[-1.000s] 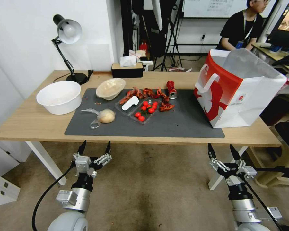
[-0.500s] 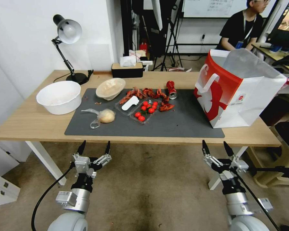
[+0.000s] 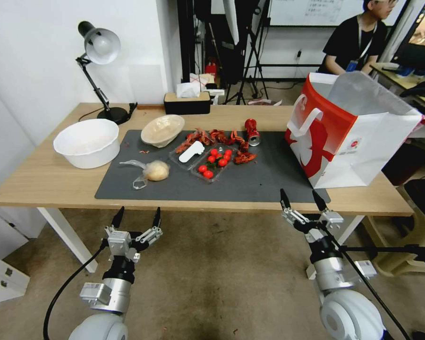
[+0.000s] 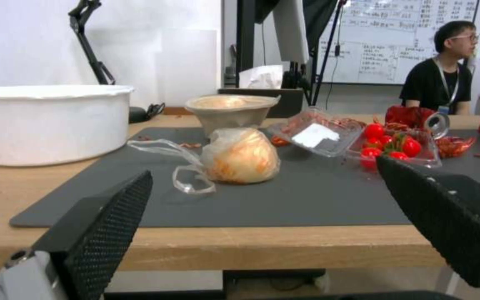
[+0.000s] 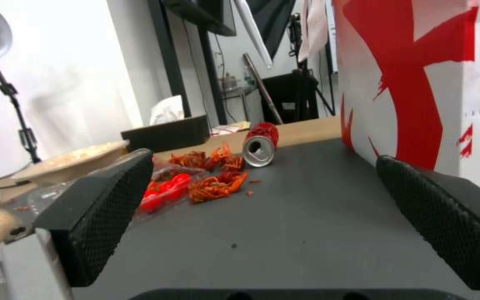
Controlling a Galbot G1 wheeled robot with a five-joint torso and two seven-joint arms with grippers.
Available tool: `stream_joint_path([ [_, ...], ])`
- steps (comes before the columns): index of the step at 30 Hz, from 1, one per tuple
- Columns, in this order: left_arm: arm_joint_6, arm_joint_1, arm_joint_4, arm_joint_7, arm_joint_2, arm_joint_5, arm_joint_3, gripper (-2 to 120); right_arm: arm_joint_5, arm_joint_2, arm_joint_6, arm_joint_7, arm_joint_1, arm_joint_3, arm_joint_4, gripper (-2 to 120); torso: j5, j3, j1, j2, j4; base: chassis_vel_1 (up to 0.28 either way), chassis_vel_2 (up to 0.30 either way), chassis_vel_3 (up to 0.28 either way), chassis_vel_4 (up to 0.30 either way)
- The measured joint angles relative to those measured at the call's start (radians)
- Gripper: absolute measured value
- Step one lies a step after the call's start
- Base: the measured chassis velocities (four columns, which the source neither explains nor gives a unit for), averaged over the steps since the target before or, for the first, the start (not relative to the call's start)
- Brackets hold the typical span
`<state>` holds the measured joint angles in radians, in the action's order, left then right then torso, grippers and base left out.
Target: Pick up the trash from the table and place it into the takeout bag.
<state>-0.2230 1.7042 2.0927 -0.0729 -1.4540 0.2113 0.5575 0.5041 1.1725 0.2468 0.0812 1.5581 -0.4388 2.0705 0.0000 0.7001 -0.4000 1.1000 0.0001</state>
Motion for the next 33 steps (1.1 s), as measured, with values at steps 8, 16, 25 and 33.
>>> stream_joint_path([
  [8,0.0,-0.001,0.003,0.001,-0.005,0.001,-0.001,100,-0.026,-0.036,-0.148,0.105,-0.082,0.029,0.03,100,0.0,0.0,0.0,0.0,0.0,0.0,0.0,0.0,0.0],
  [16,0.0,0.002,0.008,0.001,-0.004,0.0,0.002,100,0.005,-0.1,-0.318,0.159,-0.175,0.049,0.044,100,0.0,0.0,0.0,0.0,0.0,0.0,0.0,0.0,0.0],
  [25,0.0,-0.002,0.006,0.0,-0.005,-0.004,0.001,100,0.06,-0.156,-0.442,0.188,-0.273,0.08,0.047,100,0.0001,0.0,0.0,0.0,-0.0001,0.0,0.0,0.0,0.0],
  [33,0.003,-0.004,0.001,0.0,-0.006,-0.006,0.0,100,0.126,-0.186,-0.51,0.214,-0.399,0.138,0.007,100,0.0,0.0,0.0,0.0,0.0,0.0,0.0,0.0,0.0],
])
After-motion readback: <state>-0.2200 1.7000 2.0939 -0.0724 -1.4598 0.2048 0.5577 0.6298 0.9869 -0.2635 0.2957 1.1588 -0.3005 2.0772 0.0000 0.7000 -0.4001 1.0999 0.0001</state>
